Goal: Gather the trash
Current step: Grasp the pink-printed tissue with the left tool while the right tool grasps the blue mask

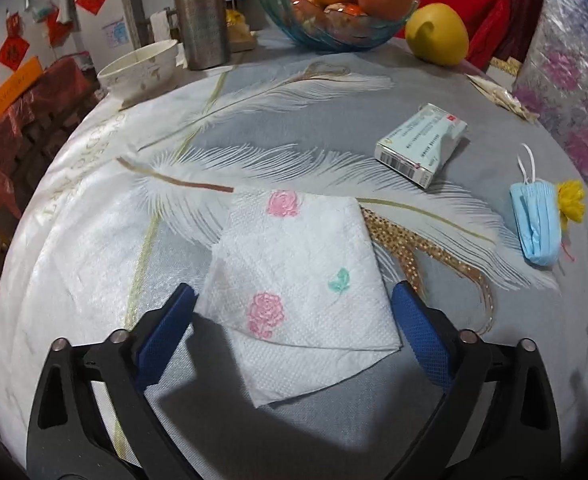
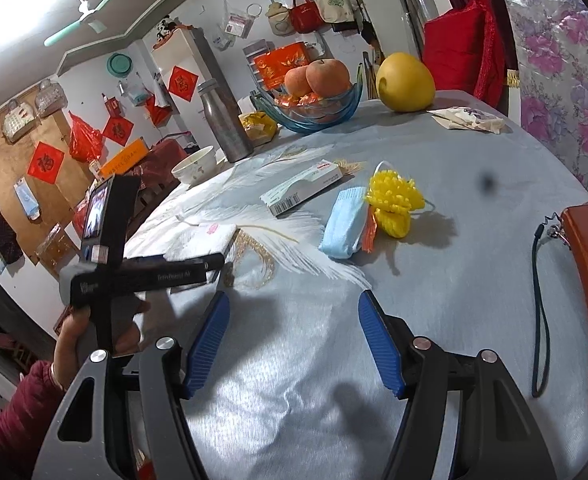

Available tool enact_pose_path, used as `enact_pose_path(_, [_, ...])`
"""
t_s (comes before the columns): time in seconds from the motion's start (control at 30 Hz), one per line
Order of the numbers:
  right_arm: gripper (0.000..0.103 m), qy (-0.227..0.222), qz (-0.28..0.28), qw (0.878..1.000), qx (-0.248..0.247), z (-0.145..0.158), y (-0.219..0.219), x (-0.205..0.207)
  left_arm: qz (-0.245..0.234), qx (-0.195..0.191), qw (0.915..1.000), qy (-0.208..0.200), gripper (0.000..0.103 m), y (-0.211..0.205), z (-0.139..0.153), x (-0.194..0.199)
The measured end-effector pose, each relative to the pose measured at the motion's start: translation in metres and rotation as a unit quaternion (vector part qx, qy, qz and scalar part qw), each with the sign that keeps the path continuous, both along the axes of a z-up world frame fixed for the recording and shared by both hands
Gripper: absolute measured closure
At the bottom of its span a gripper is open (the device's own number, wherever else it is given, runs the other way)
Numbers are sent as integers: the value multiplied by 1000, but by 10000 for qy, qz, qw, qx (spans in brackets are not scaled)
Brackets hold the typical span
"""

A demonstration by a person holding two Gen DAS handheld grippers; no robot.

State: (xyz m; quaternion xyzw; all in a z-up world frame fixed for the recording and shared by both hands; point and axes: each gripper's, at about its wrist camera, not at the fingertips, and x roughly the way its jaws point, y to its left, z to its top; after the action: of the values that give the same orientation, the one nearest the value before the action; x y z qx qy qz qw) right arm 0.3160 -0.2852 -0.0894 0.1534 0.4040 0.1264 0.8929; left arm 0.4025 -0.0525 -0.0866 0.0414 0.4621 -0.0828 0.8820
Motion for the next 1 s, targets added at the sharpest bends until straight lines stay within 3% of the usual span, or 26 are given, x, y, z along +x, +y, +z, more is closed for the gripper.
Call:
enact_pose_path(0.07, [37,41,-27,10000,16,-3,0,7,-131,-31,9999,-104,30,-3,3,-4])
enact_pose_path(0.1, [37,79,-39,10000,18,-6,1,11,-179,-62,9997,-152,44,-4,4,-6])
enact_pose_path(0.13, [37,119,-44,9999,28,-8,1,15,-225,-167,9994,-199,58,-3,6,-7])
enact_pose_path(0.23, [37,250,-89,9996,67,-14,2,26,-287,-734,9967,-172,80,9,8,-5])
enact_pose_path(0.37, [37,400,-200,9990,72,-16,0,48,-191,-1296,9910,-268,82,24,12,-6])
enact_pose_path(0.5, [41,534,-242,9983,63,-20,3,69,-226,-1273,9902,-523,82,20,19,-13])
enact_pose_path(0.67, [55,746,-319,9965,-187,-33,8,94,-246,-1383,9887,-522,82,22,20,-12])
enact_pose_path(0.7, [61,823,-343,9957,-236,-38,9,100,-248,-1409,9884,-503,82,22,19,-11])
enact_pose_path(0.73, [74,872,-366,9952,-252,-42,8,103,-259,-1419,9883,-497,82,22,19,-10])
enact_pose_path(0.8, [82,853,-417,9953,-182,-45,5,105,-291,-1410,9883,-501,82,21,19,-11])
enact_pose_path(0.9, [84,767,-412,9962,-19,-44,2,102,-317,-1420,9880,-521,82,21,20,-12])
enact_pose_path(1.0, [84,647,-4,9976,262,-38,11,83,-300,-1454,9874,-540,82,22,20,-13])
